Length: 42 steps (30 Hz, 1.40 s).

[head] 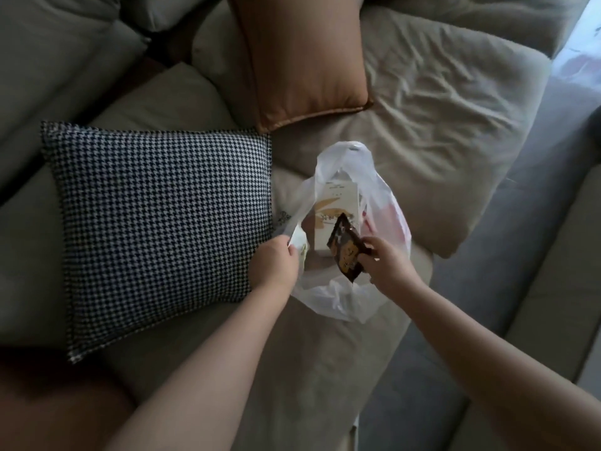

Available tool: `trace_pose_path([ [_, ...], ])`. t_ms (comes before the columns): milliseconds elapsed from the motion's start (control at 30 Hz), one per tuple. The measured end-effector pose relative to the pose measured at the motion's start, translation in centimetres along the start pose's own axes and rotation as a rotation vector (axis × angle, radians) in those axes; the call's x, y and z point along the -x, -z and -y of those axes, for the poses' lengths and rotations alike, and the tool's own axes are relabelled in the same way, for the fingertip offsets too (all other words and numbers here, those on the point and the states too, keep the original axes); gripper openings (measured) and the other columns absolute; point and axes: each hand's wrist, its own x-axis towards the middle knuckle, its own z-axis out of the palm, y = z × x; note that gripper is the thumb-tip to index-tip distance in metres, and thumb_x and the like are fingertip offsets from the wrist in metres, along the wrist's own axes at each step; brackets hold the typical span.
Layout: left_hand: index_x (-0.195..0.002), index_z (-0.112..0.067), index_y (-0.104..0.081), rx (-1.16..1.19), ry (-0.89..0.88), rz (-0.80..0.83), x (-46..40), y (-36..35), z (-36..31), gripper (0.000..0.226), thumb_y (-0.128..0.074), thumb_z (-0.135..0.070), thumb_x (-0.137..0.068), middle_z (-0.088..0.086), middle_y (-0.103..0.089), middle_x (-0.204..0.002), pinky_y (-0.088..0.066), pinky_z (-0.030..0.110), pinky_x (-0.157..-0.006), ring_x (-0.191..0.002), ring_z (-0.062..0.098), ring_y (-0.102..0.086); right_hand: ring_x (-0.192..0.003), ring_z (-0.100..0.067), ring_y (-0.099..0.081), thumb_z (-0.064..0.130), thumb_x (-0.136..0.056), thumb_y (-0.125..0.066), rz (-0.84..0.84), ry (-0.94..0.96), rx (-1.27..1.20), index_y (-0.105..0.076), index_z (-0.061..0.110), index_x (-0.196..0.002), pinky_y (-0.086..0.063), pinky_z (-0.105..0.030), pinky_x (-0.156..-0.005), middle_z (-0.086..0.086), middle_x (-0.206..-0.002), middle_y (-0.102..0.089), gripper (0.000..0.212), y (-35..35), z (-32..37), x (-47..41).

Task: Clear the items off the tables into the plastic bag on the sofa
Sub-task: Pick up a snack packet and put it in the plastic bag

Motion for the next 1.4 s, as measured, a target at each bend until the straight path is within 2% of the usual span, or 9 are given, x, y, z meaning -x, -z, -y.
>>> trace_pose_path([
  [100,-0.125,-0.017,-0.059,-0.024,-0.01,0.037,-0.2,-0.3,-0.2,0.032,-0.044,-0.024,-0.097,0.005,-0.065,-0.122,-0.051,0.036,-0.084,-0.108,0.026,-0.061,-0.112,-0.026,-0.053,0.01,-0.092,-0.05,0.043,0.003,0.051,-0.048,0.017,-0.134,-0.045,-0.04,-0.099,-0.008,-0.128,-0.055,0.042,-0.8,0.0,-0.6],
  [200,-0.125,-0.021,-0.059,-0.06,-0.039,0.064,-0.1,-0.7,-1.1,0.032,-0.043,-0.025,-0.097,0.003,-0.065,-0.122,-0.051,0.034,-0.081,-0.107,0.024,-0.062,-0.12,-0.026,-0.05,0.005,-0.093,-0.045,0.059,-0.019,0.077,-0.043,0.014,-0.137,-0.042,-0.041,-0.103,-0.006,-0.133,-0.053,0.045,-0.7,-1.0,-0.7],
  [500,-0.125,-0.026,-0.057,-0.126,-0.072,0.221,1.8,-3.0,-4.6,0.03,-0.046,-0.029,-0.097,0.0,-0.064,-0.12,-0.042,0.028,-0.076,-0.11,0.021,-0.059,-0.107,-0.02,-0.047,-0.003,-0.091,-0.043,0.254,-0.042,-0.006,-0.052,0.007,-0.131,-0.045,-0.02,-0.08,-0.008,-0.136,-0.047,0.042,-0.8,-2.9,-0.7],
  [667,-0.123,-0.025,-0.057,-0.2,-0.056,0.321,2.1,-4.5,-4.4,0.028,-0.045,-0.026,-0.098,0.003,-0.061,-0.125,-0.043,0.032,-0.083,-0.116,0.025,-0.057,-0.127,-0.025,-0.042,0.003,-0.092,-0.047,0.275,0.04,-0.052,-0.06,0.01,-0.123,-0.039,-0.037,-0.108,-0.009,-0.137,-0.044,0.034,-1.6,-2.0,-0.2],
  [933,-0.13,-0.027,-0.053,-0.157,-0.046,0.333,2.4,-4.8,-4.1,0.034,-0.047,-0.03,-0.096,0.002,-0.058,-0.131,-0.045,0.033,-0.089,-0.12,0.024,-0.054,-0.126,-0.018,-0.047,0.015,-0.09,-0.057,0.143,-0.074,-0.091,-0.047,0.016,-0.135,-0.04,-0.028,-0.098,-0.004,-0.138,-0.05,0.046,0.6,-4.6,1.2],
  [1067,-0.128,-0.027,-0.054,-0.172,-0.08,0.335,2.4,-4.6,-3.8,0.033,-0.049,-0.029,-0.095,0.002,-0.058,-0.13,-0.046,0.034,-0.091,-0.12,0.024,-0.054,-0.131,-0.02,-0.041,0.028,-0.09,-0.058,0.114,0.138,0.368,-0.043,0.023,-0.138,-0.037,-0.032,-0.103,-0.001,-0.14,-0.048,0.05,1.6,-5.3,2.2],
  [1200,-0.131,-0.027,-0.054,-0.209,-0.192,0.362,2.1,-5.8,-2.1,0.04,-0.054,-0.027,-0.091,0.001,-0.056,-0.133,-0.044,0.037,-0.101,-0.125,0.023,-0.048,-0.147,-0.027,0.002,0.035,-0.087,-0.06,0.265,0.489,1.002,-0.028,0.032,-0.145,-0.01,-0.048,-0.118,0.0,-0.155,-0.024,0.066,0.2,-6.6,2.7],
  [1300,-0.136,-0.026,-0.05,-0.16,-0.32,0.396,1.7,-7.1,-0.9,0.044,-0.055,-0.025,-0.092,-0.002,-0.049,-0.142,-0.03,0.038,-0.114,-0.136,0.02,-0.035,-0.147,-0.026,0.006,0.027,-0.092,-0.054,0.144,0.531,0.974,-0.043,0.034,-0.136,0.002,-0.049,-0.118,0.002,-0.153,-0.029,0.047,-1.3,-7.9,2.0],
  [1400,-0.143,-0.028,-0.039,-0.16,-0.374,0.416,1.2,-7.7,-0.3,0.049,-0.047,-0.022,-0.096,-0.003,-0.03,-0.155,-0.017,0.042,-0.12,-0.146,0.022,-0.016,-0.144,-0.02,-0.022,0.031,-0.092,-0.053,0.008,0.503,0.738,-0.065,0.034,-0.109,-0.011,-0.041,-0.116,0.012,-0.132,-0.056,0.021,-1.1,-8.9,1.0],
])
